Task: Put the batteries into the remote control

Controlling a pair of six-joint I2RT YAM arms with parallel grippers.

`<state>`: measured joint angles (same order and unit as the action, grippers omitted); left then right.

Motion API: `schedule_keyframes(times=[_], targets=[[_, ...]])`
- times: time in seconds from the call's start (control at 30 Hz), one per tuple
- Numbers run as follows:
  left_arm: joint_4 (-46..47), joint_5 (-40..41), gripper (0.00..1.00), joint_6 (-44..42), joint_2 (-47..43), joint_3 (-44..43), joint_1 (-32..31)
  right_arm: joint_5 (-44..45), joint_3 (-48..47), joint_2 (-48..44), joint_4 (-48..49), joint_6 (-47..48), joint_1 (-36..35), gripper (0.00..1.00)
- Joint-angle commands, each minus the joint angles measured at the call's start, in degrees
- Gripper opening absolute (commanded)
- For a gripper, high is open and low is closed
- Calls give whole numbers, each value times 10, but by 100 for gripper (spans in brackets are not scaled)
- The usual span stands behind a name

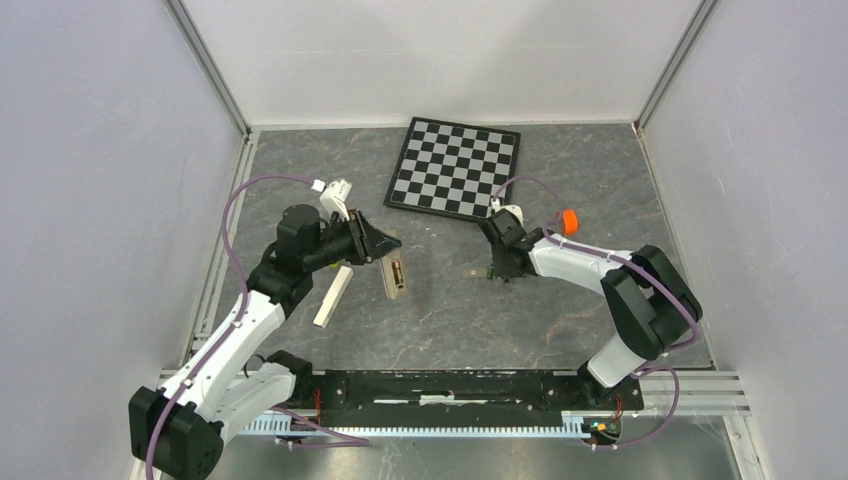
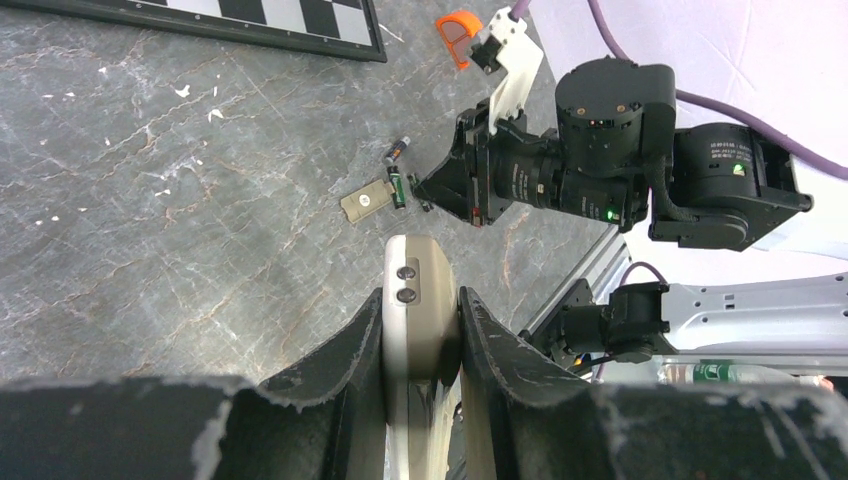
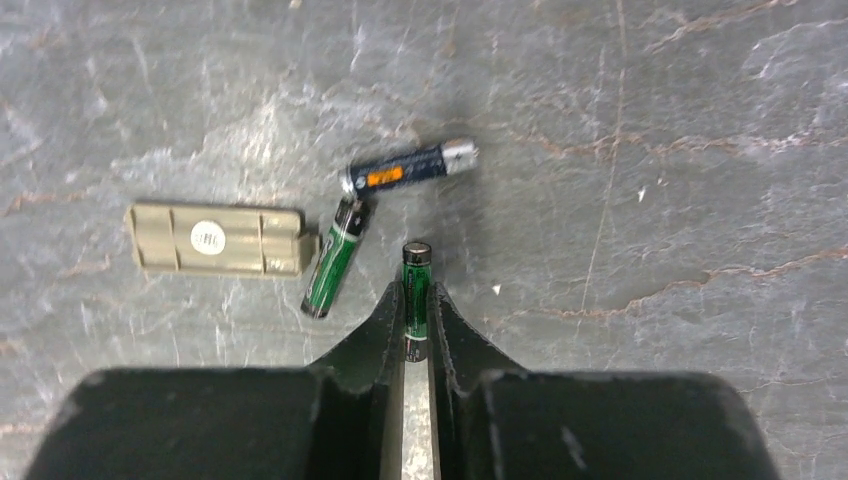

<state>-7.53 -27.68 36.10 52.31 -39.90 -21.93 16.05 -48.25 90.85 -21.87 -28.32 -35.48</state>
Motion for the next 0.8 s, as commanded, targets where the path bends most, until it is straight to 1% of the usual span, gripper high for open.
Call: schedule_keyframes(times=[0.0,0.17,0.27,0.37,0.63,0.77], targets=[[45,-29,2,14,-6,10,3,-49,38,-55,47,50,-1,12],[93,-39,2,60,3,33,2,-79,81,-129,110,97,-1,11],[97,-35,2,75,20,33,1,-113,108,-182,156,112,-1,11],[116,-35,2,94,38,37,1,-166,126,-225,196,123,-1,11],[150,-34,2,124,68,32,0,-374,154,-328,325,118,-2,11],[180,-35,2,145,79,37,-1,-444,146,-353,353,117,-8,11]])
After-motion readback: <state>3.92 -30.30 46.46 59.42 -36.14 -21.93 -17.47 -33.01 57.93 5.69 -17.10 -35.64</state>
